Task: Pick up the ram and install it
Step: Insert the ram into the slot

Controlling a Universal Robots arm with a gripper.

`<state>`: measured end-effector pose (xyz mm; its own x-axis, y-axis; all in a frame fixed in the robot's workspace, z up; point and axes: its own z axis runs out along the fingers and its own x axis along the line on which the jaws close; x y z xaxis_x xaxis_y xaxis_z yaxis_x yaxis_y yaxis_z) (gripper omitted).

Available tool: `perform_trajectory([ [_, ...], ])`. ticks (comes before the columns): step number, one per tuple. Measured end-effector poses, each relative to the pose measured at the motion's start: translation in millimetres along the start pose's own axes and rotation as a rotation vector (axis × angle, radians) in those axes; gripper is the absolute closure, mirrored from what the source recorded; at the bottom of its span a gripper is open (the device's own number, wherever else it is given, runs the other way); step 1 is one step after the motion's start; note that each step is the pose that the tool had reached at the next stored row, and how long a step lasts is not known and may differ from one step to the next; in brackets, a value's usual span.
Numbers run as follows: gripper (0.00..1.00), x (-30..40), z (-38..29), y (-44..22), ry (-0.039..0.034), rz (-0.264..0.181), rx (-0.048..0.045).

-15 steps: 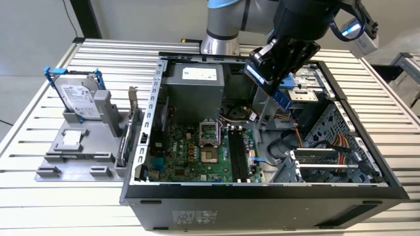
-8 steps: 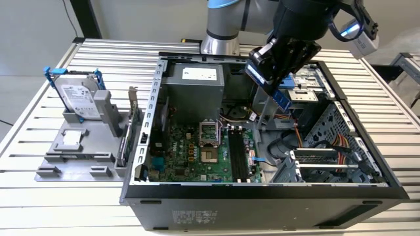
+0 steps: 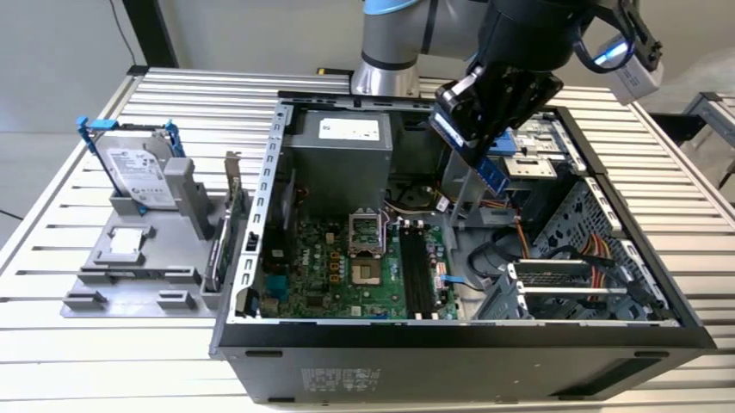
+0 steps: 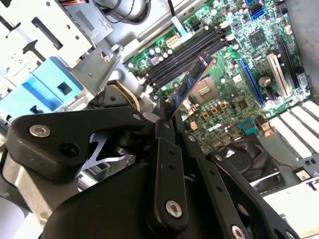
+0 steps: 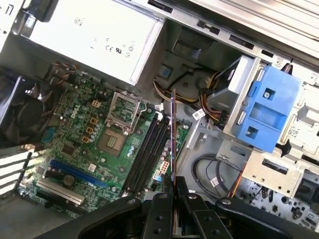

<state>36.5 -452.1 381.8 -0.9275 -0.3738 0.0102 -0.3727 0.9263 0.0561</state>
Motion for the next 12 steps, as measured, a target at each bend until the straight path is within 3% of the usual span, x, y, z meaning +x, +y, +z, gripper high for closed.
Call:
perform_trajectory([
  [12, 1.0, 0.0, 0.0, 0.0, -0.0024, 0.043, -0.0004],
])
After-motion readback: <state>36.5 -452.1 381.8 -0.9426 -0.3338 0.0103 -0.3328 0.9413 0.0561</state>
